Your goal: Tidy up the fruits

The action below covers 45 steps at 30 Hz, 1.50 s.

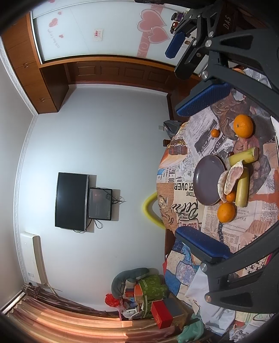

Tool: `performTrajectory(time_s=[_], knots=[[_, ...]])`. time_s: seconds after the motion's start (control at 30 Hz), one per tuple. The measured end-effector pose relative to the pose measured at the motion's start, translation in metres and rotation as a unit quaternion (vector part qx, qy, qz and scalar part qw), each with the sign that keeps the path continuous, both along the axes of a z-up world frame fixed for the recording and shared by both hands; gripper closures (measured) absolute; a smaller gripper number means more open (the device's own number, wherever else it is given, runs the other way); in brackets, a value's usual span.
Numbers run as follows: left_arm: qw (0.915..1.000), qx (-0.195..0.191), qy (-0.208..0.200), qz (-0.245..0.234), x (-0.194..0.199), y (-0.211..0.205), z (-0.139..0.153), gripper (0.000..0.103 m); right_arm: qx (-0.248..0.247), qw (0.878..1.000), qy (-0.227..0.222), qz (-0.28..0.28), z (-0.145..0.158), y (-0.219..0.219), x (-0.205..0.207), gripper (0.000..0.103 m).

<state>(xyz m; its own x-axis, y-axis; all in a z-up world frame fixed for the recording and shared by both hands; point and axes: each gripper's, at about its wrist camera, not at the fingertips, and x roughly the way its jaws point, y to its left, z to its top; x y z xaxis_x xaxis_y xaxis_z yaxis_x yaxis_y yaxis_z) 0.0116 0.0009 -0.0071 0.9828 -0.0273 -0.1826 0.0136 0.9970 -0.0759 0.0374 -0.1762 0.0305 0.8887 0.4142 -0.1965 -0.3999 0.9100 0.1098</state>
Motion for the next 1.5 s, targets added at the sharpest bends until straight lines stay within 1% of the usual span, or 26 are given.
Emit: performTrajectory(time_s=[0.73,0.87,0.97,1.07,1.2,1.27,1.33,1.4,1.5], knots=[[1.0,0.002,0.003,0.002,0.004,0.002,-0.002,0.0,-0.002,1.0,0.002,0.0,0.0,-0.001,0.001,0.0],[0.9999,0.001,0.013,-0.002,0.01,0.002,-0.006,0.0,-0.007,1.0,0.01,-0.004,-0.004,-0.001,0.006,0.0],[0.9996,0.003,0.029,-0.005,0.018,0.004,-0.012,0.0,-0.013,1.0,0.027,-0.005,-0.013,-0.002,0.013,0.0],[0.9982,0.005,0.06,-0.007,0.032,0.009,-0.024,0.0,-0.028,0.998,0.052,-0.007,-0.026,-0.003,0.022,0.0],[0.9938,-0.001,0.111,-0.01,0.056,0.018,-0.048,0.001,-0.051,0.995,0.084,-0.019,-0.049,-0.007,0.036,0.0],[0.9903,-0.001,0.138,-0.011,0.066,0.021,-0.061,0.01,-0.06,0.992,0.113,-0.018,-0.063,-0.008,0.046,0.0],[0.9864,-0.003,0.164,-0.013,0.076,0.025,-0.073,0.015,-0.068,0.987,0.144,-0.015,-0.078,-0.01,0.056,0.0],[0.9814,-0.01,0.191,-0.02,0.087,0.029,-0.087,0.017,-0.072,0.984,0.165,-0.017,-0.091,-0.011,0.063,0.0],[0.9754,-0.012,0.219,-0.023,0.099,0.033,-0.106,0.024,-0.083,0.978,0.191,-0.018,-0.106,-0.012,0.068,0.0]])
